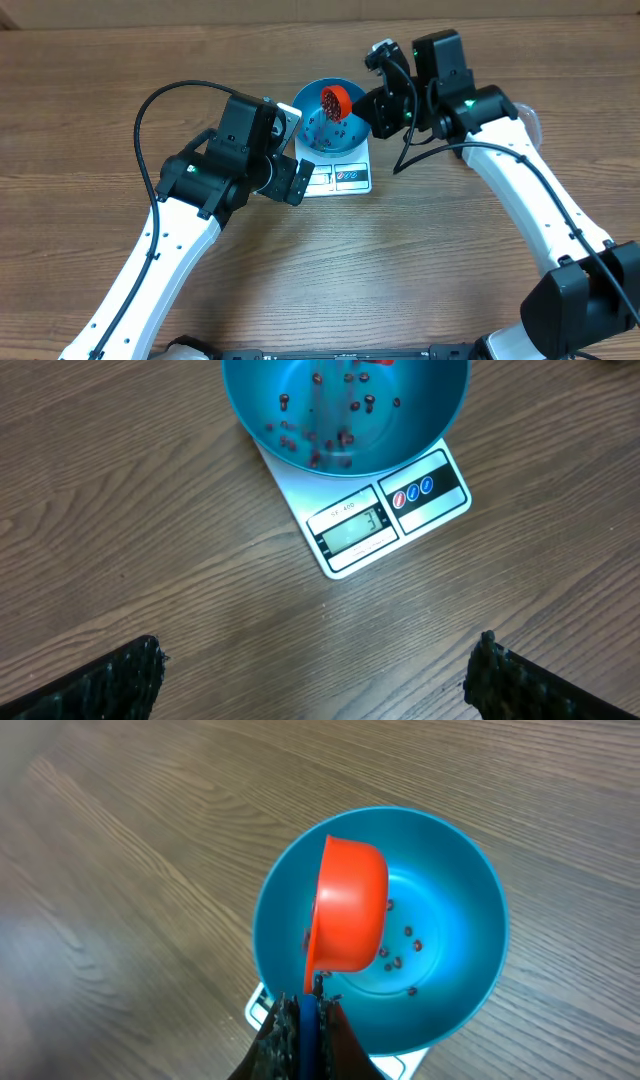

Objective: Scoop item into bowl and weigh 150g on scale
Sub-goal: 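Carry the cup over the blue bowl and tip beans in, then tilt the red cup further to empty remaining beans into bowl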

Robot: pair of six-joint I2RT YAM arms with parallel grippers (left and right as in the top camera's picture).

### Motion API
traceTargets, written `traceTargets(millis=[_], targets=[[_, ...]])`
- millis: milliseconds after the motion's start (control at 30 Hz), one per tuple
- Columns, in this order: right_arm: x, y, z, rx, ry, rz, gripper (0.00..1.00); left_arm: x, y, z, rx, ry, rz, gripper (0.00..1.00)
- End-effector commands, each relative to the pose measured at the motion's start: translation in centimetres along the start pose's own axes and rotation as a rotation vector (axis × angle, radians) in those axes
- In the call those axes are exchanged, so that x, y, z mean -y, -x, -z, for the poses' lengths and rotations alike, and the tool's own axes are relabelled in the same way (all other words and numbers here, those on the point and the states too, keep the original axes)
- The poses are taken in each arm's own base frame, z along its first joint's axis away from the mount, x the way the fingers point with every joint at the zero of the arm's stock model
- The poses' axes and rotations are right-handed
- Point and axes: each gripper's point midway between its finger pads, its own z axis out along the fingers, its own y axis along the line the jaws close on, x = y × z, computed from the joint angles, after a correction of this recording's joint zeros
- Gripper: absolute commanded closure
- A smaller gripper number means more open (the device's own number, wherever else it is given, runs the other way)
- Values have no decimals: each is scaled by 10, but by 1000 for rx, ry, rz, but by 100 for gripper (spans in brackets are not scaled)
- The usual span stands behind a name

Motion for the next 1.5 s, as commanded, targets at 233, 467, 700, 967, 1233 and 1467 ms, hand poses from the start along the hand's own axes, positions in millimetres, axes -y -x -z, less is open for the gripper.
traceTargets(millis=[233, 467, 700, 967, 1233, 1467], targets=[[1, 18, 16, 50, -90, 52, 96, 0, 4, 1, 7, 2, -21, 0], [1, 17, 16, 45, -89, 46, 96, 0, 4, 0, 7, 2, -21, 0], [1, 15, 16, 36, -89, 43, 96, 0, 4, 1, 7, 2, -21, 0], [-3, 19, 24, 55, -90, 51, 96, 0, 4, 0, 6, 2, -21, 1], [-2, 24, 33, 75, -149, 78, 96, 0, 4, 0, 7, 2, -21, 1], [-8, 22, 27, 49, -278, 172, 96, 0, 4, 1, 7, 2, -21, 1]])
